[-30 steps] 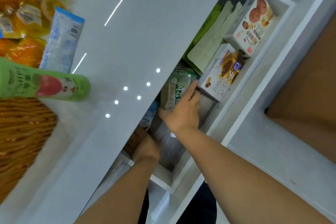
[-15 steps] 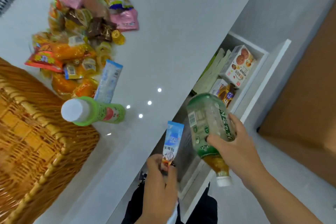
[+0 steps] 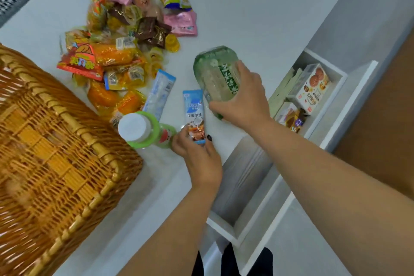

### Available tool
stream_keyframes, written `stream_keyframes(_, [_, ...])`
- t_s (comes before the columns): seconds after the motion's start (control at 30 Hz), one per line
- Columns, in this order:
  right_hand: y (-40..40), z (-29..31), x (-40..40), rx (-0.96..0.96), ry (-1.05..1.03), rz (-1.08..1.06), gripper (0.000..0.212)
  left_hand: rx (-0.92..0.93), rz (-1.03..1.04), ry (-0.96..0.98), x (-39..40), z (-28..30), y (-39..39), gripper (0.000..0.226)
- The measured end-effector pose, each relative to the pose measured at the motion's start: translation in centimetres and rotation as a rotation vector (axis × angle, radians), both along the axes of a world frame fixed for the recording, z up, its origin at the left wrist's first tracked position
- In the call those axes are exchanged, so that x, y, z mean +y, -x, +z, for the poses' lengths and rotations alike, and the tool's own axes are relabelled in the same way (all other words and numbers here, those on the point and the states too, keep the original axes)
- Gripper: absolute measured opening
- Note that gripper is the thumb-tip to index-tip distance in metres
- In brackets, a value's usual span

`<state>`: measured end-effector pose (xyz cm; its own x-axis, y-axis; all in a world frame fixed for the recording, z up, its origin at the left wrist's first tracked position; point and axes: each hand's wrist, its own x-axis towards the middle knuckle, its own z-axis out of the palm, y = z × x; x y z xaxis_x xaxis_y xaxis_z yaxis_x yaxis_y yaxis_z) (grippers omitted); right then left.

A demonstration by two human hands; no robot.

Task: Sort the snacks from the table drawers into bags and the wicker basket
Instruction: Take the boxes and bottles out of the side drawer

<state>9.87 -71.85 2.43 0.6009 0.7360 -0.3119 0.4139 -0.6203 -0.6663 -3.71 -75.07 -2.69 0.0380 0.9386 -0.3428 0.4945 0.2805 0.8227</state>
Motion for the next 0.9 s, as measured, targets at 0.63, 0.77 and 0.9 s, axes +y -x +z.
stream_keyframes(0.63, [-11.4, -0.6, -11.9, -0.091, 0.33, -0.111, 0.033, 0.134, -0.783, 0.102, -3.9, 3.7, 0.9, 0.033])
stream_keyframes(0.77, [-14.7, -2.8, -14.5, -0.068, 0.476, 0.082, 0.037, 0.279, -0.905, 0.174, -3.7, 1.2, -4.2, 0.04])
stream_keyframes(0.9, [-17.9, -3.6, -15.6, -0.035, 0.529, 0.269, 0.045, 0.418, -0.818, 0.474, -3.2, -2.5, -11.3, 0.051])
